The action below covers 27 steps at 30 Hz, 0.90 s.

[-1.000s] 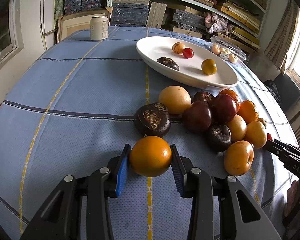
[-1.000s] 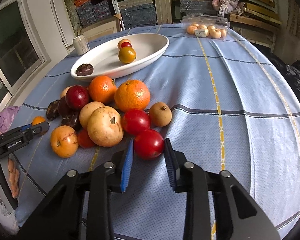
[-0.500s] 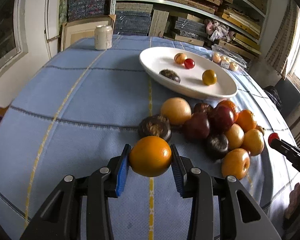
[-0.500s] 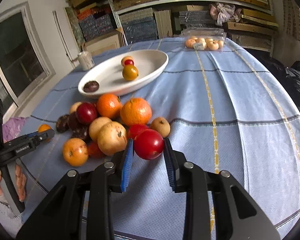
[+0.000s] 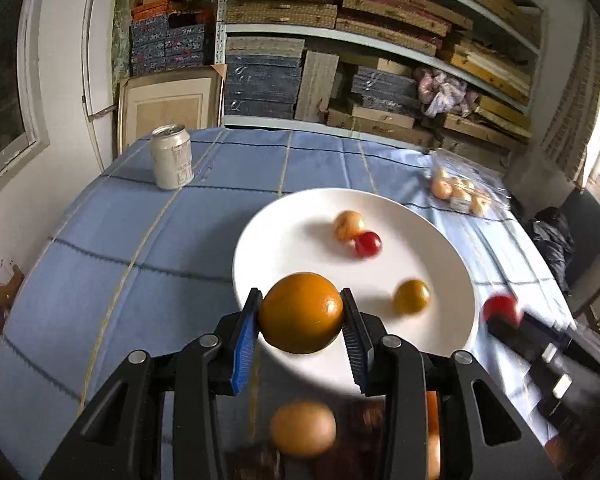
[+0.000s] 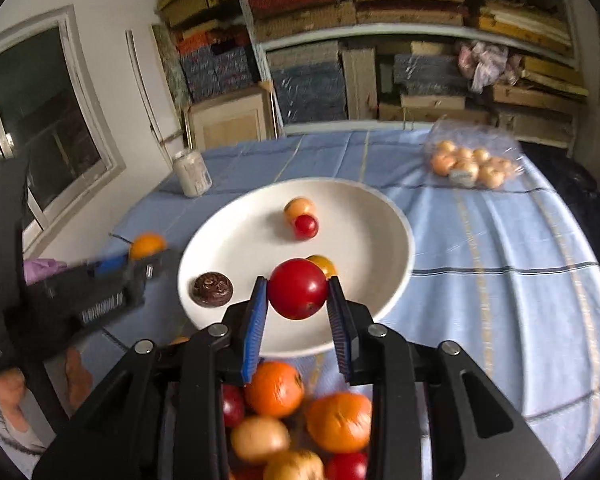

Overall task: Organize fruits
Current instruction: 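Carry the orange toward the plate with the left tool while the right tool carries the tomato, then open the left tool to drop the orange on the plate while the right tool releases the tomato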

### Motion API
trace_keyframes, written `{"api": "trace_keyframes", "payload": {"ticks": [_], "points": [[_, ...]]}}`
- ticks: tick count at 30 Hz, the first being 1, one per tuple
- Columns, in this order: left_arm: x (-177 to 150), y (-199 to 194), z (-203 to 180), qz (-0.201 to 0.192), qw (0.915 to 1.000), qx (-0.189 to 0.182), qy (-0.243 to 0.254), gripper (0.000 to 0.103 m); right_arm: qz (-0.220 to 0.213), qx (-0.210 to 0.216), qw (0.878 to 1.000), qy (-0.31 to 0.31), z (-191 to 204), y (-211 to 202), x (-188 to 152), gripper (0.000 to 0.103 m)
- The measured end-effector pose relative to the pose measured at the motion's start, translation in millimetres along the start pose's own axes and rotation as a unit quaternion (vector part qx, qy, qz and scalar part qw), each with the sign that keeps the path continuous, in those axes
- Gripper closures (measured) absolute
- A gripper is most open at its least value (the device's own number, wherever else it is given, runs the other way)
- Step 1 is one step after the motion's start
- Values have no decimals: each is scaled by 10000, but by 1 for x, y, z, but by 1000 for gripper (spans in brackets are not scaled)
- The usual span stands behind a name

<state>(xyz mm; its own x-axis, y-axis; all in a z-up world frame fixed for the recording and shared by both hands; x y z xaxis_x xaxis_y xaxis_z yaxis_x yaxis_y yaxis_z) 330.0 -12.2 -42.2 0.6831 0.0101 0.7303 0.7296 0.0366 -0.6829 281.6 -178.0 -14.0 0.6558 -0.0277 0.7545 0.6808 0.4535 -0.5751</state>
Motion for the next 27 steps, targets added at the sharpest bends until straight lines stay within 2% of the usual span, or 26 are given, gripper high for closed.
{"api": "trace_keyframes", "payload": {"ticks": [5,13,14,15,17,20,22,24,26,27], "points": [[13,34,-2,217,9997,128,51,64,341,-57,9992,-210,1,32,-10,74],[-1,63,0,653,9979,1,39,63,536,-22,9984,-157,-5,50,-20,73],[-2,64,1,666,9978,-21,38,63,508,-26,9986,-141,-5,49,-19,72],[-2,63,1,644,9979,-36,21,63,471,-35,9988,-131,-6,48,-18,67],[0,60,4,614,9981,-48,-5,58,369,-23,9993,-94,-7,43,-15,63],[5,48,8,509,9985,-118,-131,57,158,30,9999,-29,-9,30,-8,63],[11,28,17,290,9993,-100,-220,57,-90,90,9999,35,-11,15,-1,63],[12,6,27,71,9995,-60,-313,55,-301,128,9994,101,-14,0,4,49],[-1,-18,43,-115,9989,-7,-457,43,-547,90,9982,225,-23,-17,7,43],[-7,-24,47,-150,9987,39,-479,43,-625,74,9976,298,-26,-23,7,42]]}}
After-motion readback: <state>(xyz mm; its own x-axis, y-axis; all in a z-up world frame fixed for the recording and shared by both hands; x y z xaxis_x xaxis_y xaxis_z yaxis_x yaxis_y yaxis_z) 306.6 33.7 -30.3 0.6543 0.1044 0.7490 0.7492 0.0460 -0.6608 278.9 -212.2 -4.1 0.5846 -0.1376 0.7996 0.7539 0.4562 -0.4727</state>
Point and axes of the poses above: each gripper's, at about its wrist camera, not at the fingertips, and y roughly the way its jaws point, z to its left, x to its top, the point moved 8 cm from there along y, roughly the way its jaws point, and after that the axes turned 9 degrees about x, right-handed, at the moved point
